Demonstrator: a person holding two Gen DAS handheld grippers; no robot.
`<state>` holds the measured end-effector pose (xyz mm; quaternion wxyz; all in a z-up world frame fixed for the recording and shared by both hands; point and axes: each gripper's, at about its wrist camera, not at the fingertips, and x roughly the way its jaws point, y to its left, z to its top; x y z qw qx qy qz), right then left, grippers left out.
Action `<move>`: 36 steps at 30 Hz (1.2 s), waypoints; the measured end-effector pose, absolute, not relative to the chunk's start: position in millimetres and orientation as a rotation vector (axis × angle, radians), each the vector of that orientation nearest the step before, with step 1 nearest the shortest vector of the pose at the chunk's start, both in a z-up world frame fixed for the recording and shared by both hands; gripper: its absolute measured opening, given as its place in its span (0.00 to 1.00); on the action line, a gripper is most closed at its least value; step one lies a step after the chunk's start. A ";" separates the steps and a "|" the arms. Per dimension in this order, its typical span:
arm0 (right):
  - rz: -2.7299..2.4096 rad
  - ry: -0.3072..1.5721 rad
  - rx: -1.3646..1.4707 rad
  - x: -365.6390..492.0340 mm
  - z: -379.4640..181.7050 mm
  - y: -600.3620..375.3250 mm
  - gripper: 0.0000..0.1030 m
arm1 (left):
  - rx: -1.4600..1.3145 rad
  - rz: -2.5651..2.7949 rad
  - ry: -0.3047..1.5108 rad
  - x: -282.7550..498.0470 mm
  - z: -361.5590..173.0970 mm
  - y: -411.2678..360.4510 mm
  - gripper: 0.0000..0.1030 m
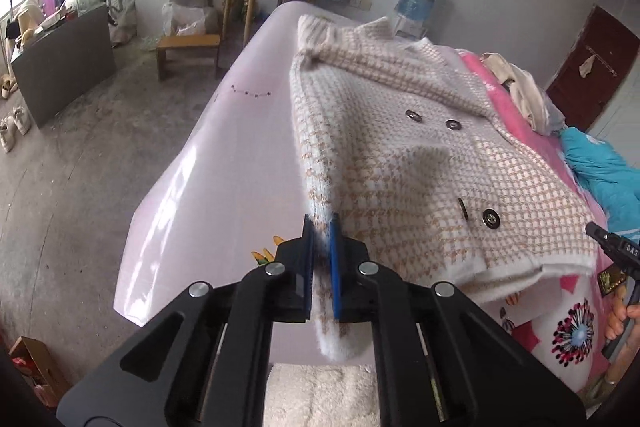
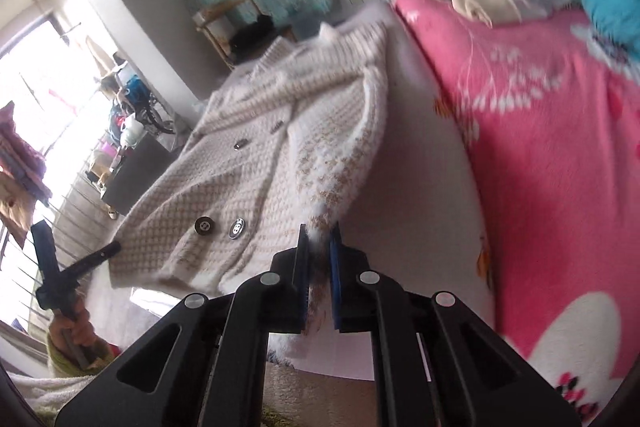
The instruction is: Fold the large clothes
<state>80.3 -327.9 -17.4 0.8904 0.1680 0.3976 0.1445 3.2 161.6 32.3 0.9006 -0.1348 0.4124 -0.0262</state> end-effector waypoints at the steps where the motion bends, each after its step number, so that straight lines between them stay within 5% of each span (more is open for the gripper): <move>1: 0.302 0.822 0.345 76.9 -14.1 -330.1 0.08 | -0.280 -0.066 0.855 -0.3 35.7 162.2 0.06; 9: 0.311 0.946 0.429 18.6 -29.2 -344.2 0.08 | -0.351 -0.079 0.993 -51.1 25.0 182.2 0.06; 15: 0.261 1.115 0.522 17.3 -96.4 -348.0 0.08 | -0.388 -0.023 1.123 -50.0 -31.4 185.2 0.06; 25: 0.393 0.895 0.650 64.4 -39.2 -360.9 0.08 | -0.485 -0.143 0.948 -9.7 33.1 195.5 0.07; 36: 0.306 0.877 0.609 163.5 -45.1 -336.5 0.10 | -0.502 -0.113 0.948 109.3 11.4 191.5 0.08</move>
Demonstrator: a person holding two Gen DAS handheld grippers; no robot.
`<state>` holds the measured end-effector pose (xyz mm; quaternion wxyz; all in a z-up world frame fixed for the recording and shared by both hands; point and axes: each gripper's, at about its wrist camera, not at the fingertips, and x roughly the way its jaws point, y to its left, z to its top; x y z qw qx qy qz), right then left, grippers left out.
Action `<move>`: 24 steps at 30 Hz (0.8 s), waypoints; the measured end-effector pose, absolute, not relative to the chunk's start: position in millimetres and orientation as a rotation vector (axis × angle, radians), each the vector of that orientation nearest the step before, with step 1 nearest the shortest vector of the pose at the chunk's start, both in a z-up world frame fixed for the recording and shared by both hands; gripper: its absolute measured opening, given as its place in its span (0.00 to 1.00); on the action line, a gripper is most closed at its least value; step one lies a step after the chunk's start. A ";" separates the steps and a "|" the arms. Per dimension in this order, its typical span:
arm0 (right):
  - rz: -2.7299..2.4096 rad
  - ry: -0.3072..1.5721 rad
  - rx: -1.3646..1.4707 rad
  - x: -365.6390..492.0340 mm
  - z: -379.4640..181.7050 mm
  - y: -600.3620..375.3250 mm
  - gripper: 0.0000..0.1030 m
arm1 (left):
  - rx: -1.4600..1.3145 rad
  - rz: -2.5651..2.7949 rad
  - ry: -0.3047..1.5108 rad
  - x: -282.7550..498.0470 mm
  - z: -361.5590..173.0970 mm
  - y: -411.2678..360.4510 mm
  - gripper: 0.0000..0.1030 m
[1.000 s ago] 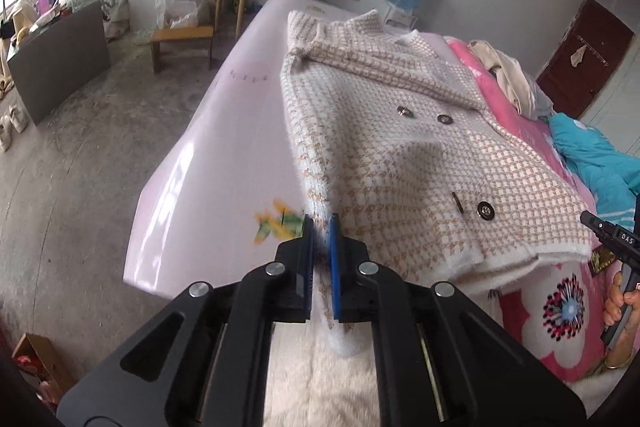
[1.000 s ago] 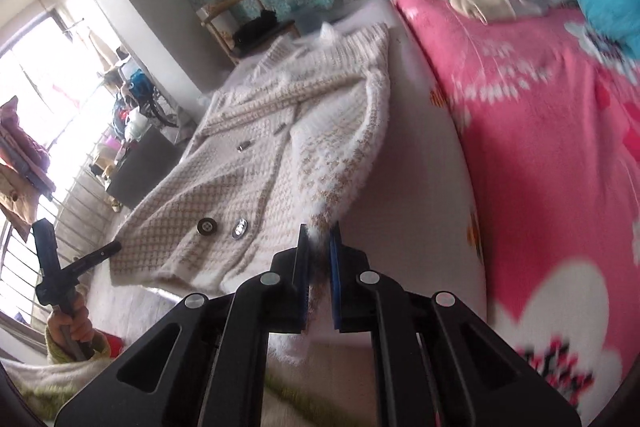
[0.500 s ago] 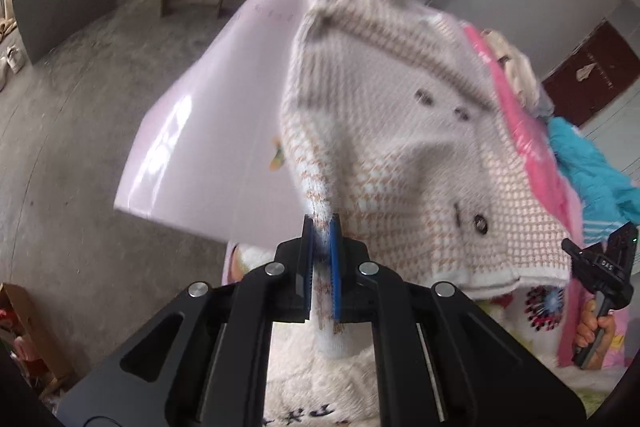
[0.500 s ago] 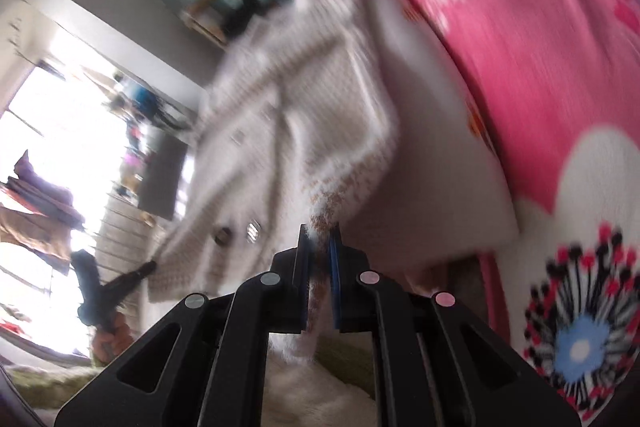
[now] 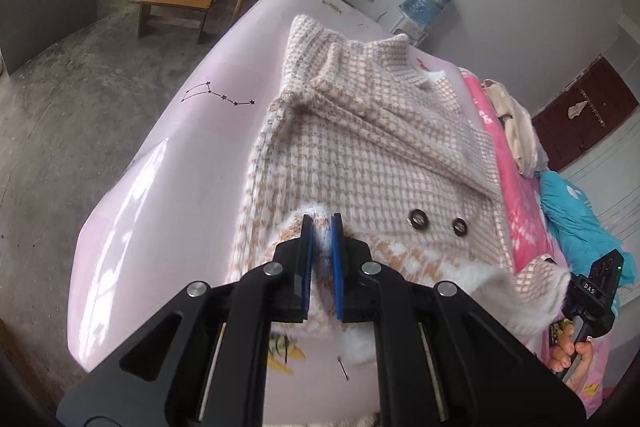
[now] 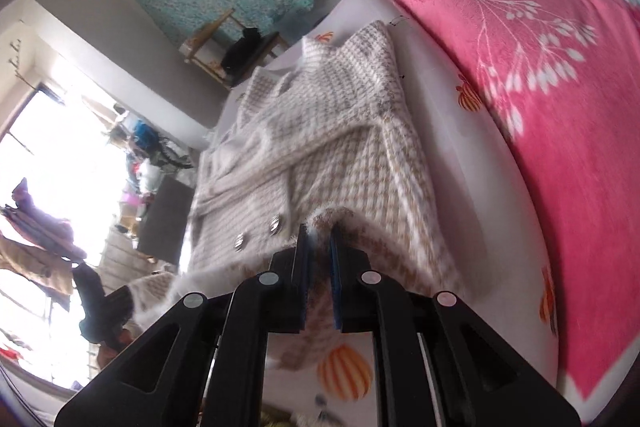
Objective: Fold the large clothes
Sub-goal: 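Lower the hem onto the coat and open the left tool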
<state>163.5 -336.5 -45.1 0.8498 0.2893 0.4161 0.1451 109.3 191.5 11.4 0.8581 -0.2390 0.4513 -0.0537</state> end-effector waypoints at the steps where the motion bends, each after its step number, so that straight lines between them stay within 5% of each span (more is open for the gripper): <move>1: 0.289 0.880 0.590 169.4 -47.6 -333.4 0.10 | -0.502 -0.102 0.958 117.2 4.9 190.9 0.09; 8: 0.230 0.915 0.575 188.8 -70.8 -328.1 0.17 | -0.529 -0.101 0.990 133.5 -17.3 193.4 0.16; 12: 0.236 0.920 0.605 186.6 -73.8 -332.3 0.27 | -0.506 -0.072 0.951 125.1 -8.4 196.4 0.51; 17: 0.187 0.871 0.555 171.4 -58.4 -335.6 0.55 | -0.475 -0.081 0.902 110.8 6.5 196.5 0.52; 24: 0.130 0.763 0.445 138.3 -29.4 -334.2 0.56 | -0.376 -0.142 0.828 81.8 28.8 179.5 0.52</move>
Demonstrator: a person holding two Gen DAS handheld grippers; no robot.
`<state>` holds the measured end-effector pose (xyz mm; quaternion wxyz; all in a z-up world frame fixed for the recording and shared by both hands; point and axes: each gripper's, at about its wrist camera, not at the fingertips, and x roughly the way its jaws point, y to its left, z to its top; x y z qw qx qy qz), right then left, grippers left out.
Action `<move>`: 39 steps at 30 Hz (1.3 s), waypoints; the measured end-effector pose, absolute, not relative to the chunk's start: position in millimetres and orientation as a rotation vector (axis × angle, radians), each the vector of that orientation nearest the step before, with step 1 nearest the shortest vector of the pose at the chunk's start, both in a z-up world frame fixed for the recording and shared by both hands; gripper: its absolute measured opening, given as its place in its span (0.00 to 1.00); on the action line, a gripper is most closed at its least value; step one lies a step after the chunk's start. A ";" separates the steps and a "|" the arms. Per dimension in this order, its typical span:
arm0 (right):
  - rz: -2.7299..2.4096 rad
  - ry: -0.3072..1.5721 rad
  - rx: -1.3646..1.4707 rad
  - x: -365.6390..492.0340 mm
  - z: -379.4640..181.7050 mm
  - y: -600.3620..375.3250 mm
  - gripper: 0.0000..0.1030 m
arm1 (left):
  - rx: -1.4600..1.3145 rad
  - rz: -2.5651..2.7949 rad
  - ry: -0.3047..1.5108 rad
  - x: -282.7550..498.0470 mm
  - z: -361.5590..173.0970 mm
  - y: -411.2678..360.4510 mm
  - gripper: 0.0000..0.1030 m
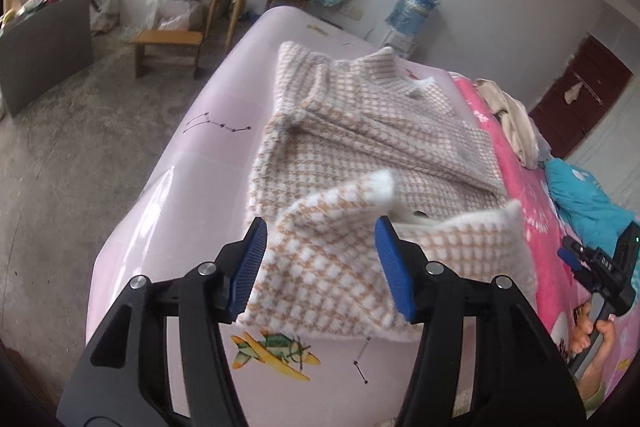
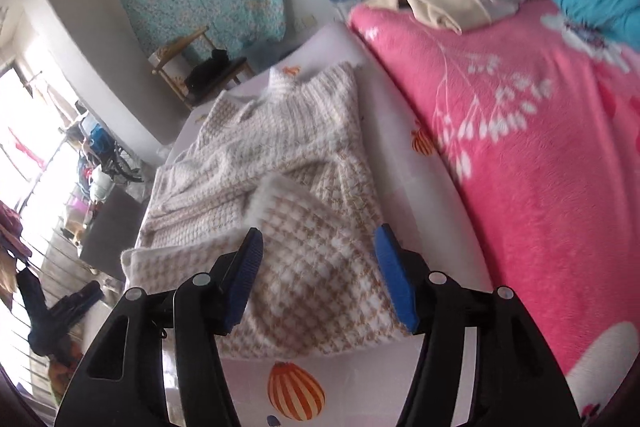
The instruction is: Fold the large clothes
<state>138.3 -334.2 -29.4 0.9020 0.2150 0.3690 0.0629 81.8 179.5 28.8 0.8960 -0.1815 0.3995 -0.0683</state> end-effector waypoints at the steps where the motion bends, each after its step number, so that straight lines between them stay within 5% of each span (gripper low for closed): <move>1: 0.150 0.753 0.425 133.6 -27.2 -328.6 0.56 | -0.363 -0.169 0.820 77.3 31.9 173.8 0.52; 16: 0.279 0.859 0.029 142.1 -62.8 -212.8 0.54 | -0.071 -0.294 0.947 79.3 -12.7 54.1 0.52; 29: 0.274 0.921 0.027 159.6 -94.8 -212.2 0.50 | -0.100 -0.266 0.985 98.2 -30.4 55.6 0.56; 39: 0.293 0.887 0.067 147.9 -75.4 -224.9 0.66 | -0.109 -0.265 0.996 101.2 -30.2 56.2 0.56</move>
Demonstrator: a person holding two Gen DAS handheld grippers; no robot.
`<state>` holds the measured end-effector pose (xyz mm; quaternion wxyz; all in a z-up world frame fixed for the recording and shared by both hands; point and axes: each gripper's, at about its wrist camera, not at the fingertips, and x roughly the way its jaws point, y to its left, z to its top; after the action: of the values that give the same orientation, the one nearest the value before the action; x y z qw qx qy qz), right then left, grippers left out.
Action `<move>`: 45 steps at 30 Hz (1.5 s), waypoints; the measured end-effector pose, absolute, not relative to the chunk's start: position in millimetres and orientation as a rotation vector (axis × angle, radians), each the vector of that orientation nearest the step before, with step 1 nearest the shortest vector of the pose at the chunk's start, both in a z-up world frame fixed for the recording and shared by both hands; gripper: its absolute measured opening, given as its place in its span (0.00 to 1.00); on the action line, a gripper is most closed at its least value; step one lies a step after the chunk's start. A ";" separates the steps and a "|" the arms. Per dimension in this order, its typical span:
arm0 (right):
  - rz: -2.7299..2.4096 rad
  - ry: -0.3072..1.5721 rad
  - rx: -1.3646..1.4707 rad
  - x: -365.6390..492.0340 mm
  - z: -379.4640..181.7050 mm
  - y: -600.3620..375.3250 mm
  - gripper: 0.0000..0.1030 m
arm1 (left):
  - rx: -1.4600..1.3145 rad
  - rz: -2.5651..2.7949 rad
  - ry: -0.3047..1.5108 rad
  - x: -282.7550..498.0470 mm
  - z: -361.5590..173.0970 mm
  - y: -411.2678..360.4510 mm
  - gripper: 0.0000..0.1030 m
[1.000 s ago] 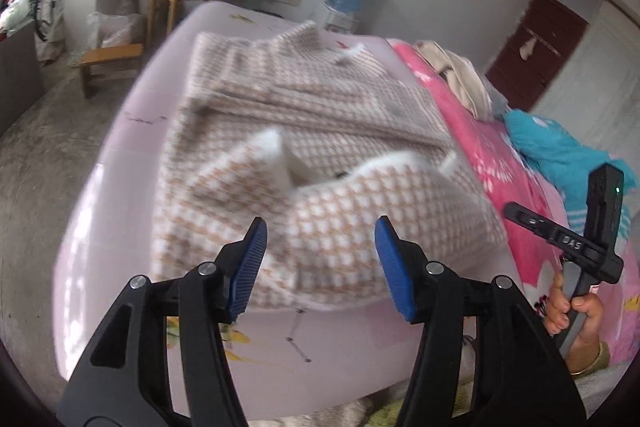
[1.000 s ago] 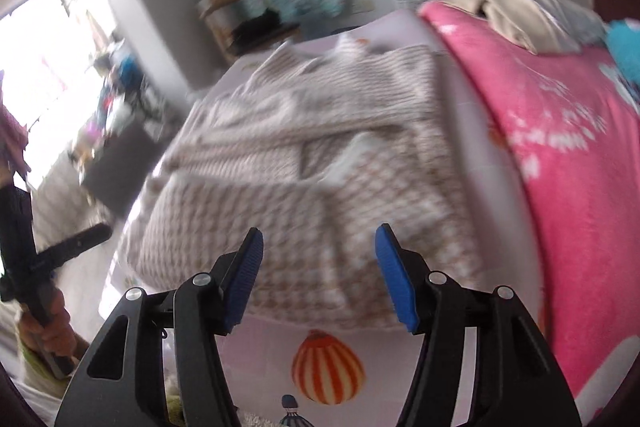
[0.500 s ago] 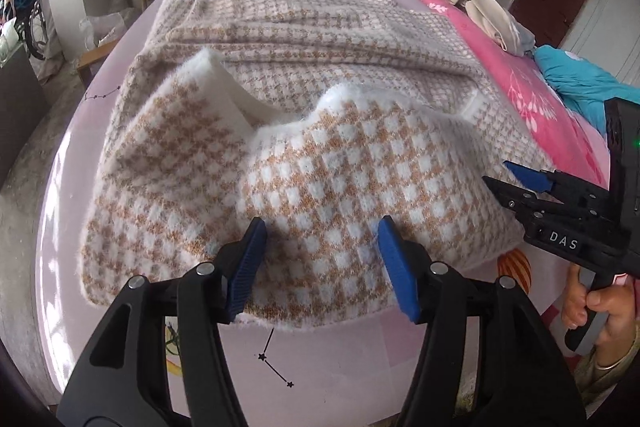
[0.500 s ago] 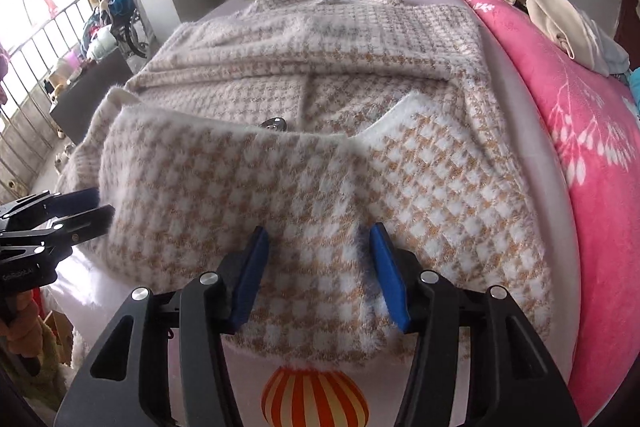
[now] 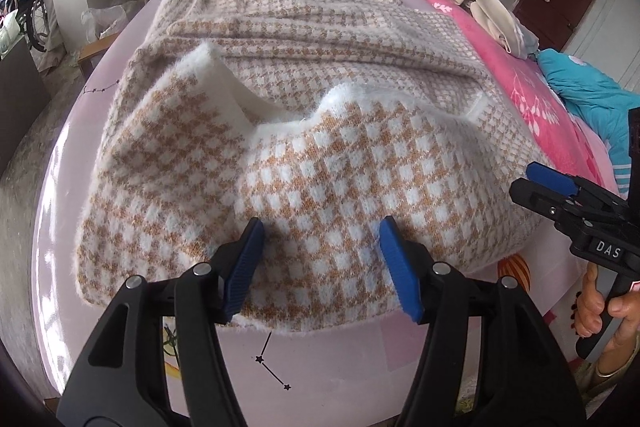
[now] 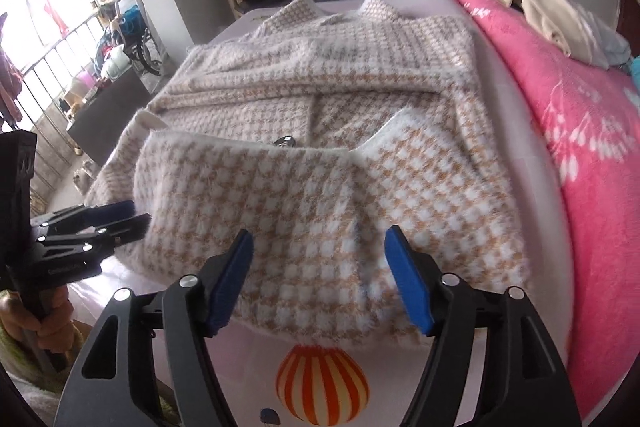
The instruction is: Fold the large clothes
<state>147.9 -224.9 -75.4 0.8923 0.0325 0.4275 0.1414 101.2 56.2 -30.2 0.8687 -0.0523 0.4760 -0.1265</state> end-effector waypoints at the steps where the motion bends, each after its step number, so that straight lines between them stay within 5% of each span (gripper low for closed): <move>1: 0.288 0.885 0.060 146.8 -75.5 -225.3 0.66 | -0.107 -0.266 0.994 101.0 -29.9 56.5 0.56; 45: 0.296 0.922 0.094 150.5 -91.8 -234.5 0.67 | -0.109 -0.258 1.002 102.1 -29.7 56.2 0.56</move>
<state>150.5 -234.5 -91.8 0.8841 0.0451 0.4429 0.1421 102.1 56.2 -29.7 0.8677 -0.0520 0.4787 -0.1235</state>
